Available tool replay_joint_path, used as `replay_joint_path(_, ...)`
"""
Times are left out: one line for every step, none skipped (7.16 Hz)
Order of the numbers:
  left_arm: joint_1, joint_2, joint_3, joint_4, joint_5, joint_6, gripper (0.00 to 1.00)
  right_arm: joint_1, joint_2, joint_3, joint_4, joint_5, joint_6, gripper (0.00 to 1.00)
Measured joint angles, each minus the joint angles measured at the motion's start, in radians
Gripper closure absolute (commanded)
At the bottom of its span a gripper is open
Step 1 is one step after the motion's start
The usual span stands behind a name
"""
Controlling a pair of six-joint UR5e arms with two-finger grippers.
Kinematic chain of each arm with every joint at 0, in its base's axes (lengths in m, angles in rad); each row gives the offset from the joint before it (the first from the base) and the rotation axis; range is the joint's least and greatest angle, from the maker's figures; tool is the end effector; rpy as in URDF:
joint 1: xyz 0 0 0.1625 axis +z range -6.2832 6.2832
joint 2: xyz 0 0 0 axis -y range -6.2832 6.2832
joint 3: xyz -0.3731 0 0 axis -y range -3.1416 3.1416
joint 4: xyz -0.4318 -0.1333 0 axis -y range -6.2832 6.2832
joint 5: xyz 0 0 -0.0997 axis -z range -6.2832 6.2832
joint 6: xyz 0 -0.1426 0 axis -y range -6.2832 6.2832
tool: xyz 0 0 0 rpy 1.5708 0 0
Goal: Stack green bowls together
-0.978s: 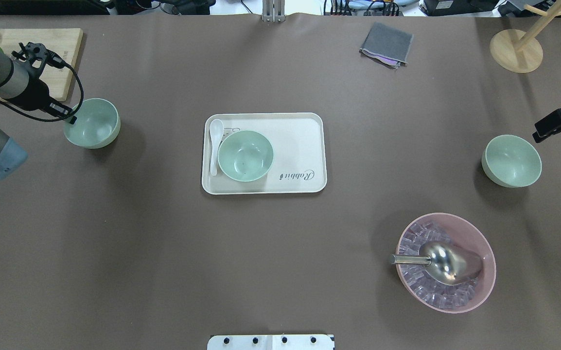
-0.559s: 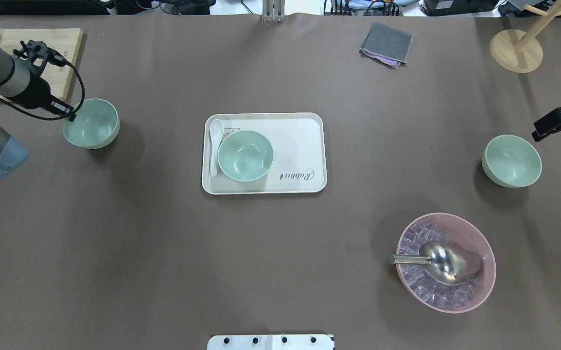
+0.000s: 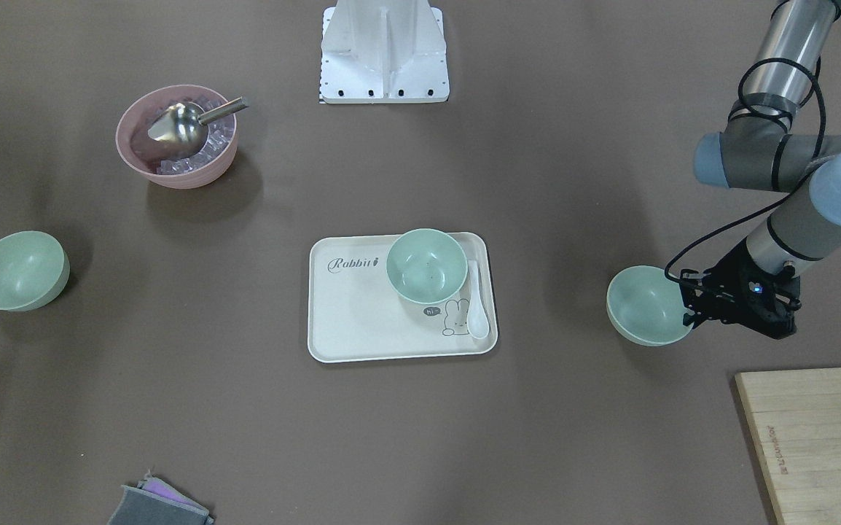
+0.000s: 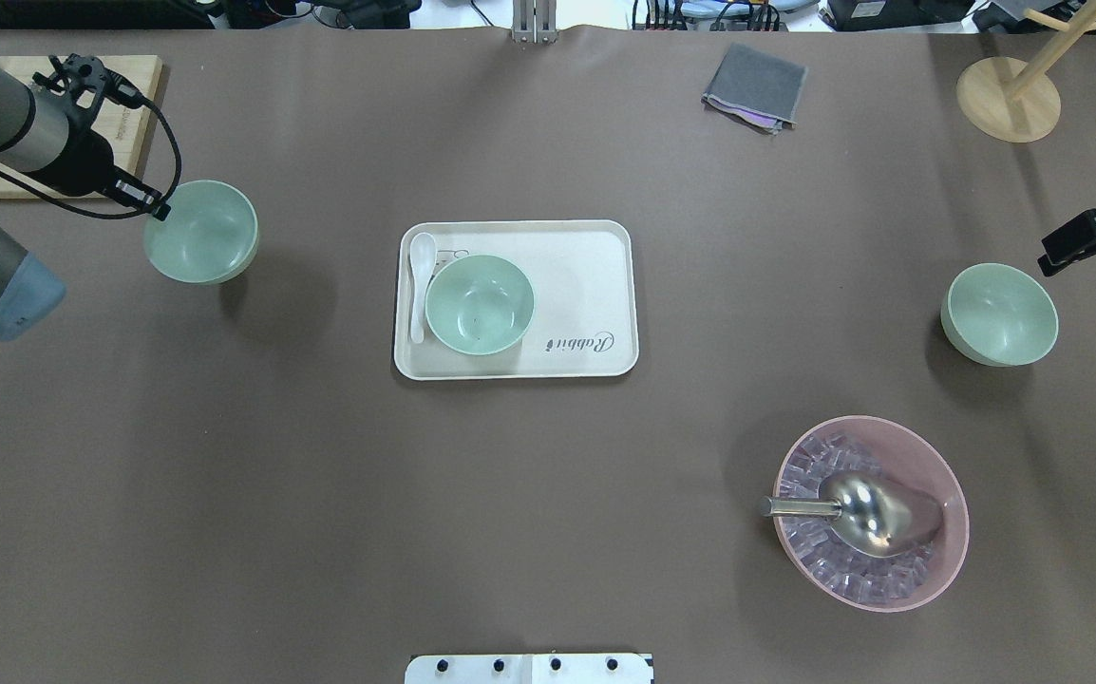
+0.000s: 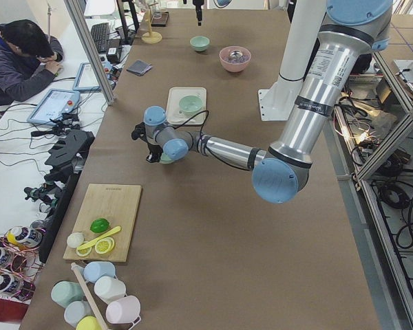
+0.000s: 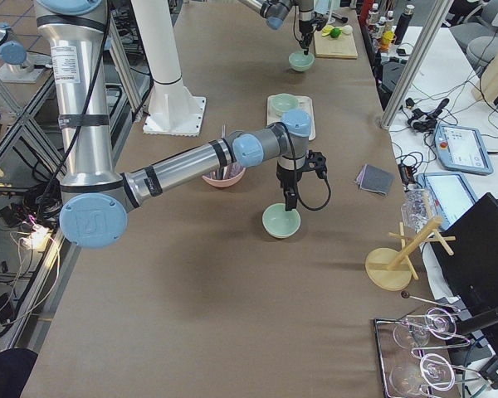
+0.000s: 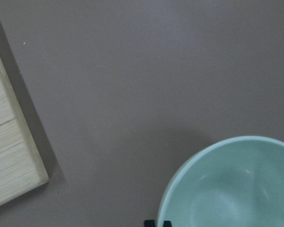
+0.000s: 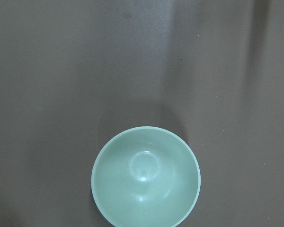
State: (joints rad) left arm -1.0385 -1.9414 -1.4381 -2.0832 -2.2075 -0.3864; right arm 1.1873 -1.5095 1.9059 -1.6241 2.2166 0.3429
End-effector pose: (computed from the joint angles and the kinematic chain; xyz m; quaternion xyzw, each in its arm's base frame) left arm 0.3164 -0.6328 0.4244 0.1828 0.4153 0.1788 0.8730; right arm -0.1630 -0.5309 0.4419 0.0402 -0.3498 -0.0731 0.9331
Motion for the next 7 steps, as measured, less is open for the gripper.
replay_joint_path(0.006,-0.02,-0.065,0.054,-0.016,-0.052,1.0,0.0,0.0,0.0,0.001,0.0,-0.001,0.0)
replay_joint_path(0.043,-0.051,-0.12,0.093,-0.019,-0.154,1.0,-0.001,0.0,0.001,0.001,0.0,-0.001,0.0)
replay_joint_path(0.101,-0.085,-0.149,0.108,-0.014,-0.252,1.0,-0.001,-0.001,0.001,0.001,0.0,-0.001,0.0)
replay_joint_path(0.158,-0.127,-0.158,0.114,0.006,-0.338,1.0,-0.001,-0.001,0.001,0.0,0.0,0.0,0.0)
replay_joint_path(0.208,-0.169,-0.154,0.122,0.039,-0.398,1.0,-0.002,-0.001,0.002,0.0,0.001,0.0,0.0)
replay_joint_path(0.242,-0.216,-0.134,0.137,0.068,-0.427,1.0,-0.001,-0.001,0.001,0.0,0.001,0.0,0.0)
replay_joint_path(0.268,-0.265,-0.1,0.151,0.096,-0.453,1.0,-0.002,-0.001,0.001,0.0,0.001,0.0,0.0)
